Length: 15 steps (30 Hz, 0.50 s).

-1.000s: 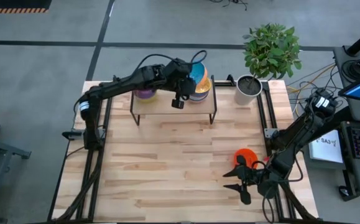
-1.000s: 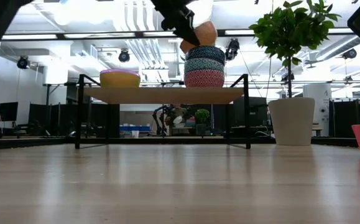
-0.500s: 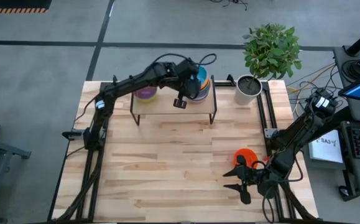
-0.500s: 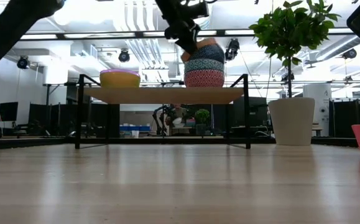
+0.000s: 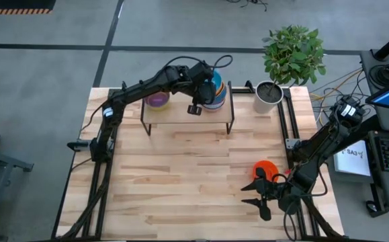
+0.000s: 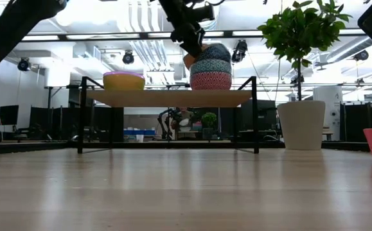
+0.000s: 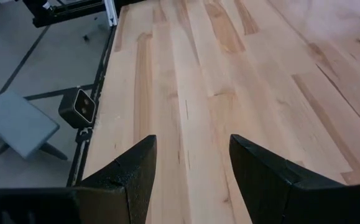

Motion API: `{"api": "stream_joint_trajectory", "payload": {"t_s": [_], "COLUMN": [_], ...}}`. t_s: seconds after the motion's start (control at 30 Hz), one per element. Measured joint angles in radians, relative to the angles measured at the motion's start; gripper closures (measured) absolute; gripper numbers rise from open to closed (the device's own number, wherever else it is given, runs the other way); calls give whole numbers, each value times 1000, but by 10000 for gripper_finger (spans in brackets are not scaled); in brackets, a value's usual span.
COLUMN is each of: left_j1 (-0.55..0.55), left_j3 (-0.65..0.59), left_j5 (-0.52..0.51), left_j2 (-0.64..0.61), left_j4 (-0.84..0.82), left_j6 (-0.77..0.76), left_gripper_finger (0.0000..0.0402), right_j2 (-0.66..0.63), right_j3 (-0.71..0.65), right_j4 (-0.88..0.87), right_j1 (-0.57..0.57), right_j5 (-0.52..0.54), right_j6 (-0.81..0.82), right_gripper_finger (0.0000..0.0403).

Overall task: Place and stack bowls onto a shelf
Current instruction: Stack the yellow bowl on the top of the blue bowl on the shelf

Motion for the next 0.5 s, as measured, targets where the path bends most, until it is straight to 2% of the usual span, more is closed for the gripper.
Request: {"api": "stream_joint_trajectory", "payload": {"t_s": [0.23, 0.5], "left_j1": [-12, -15], "left_j3": [34, 62], "left_j5": [83, 88], "left_j2": [-6, -11], "left_j4": [-32, -61], "left_j6": [-6, -15], "left_gripper_finger": [285, 288], "right_j2": [0, 0], "right_j3": [0, 0], "right_j4": [0, -1], "right_j1": [0, -3], "right_j5": [51, 52], "right_j6": [-3, -6], "right_gripper_finger": [211, 211]}}
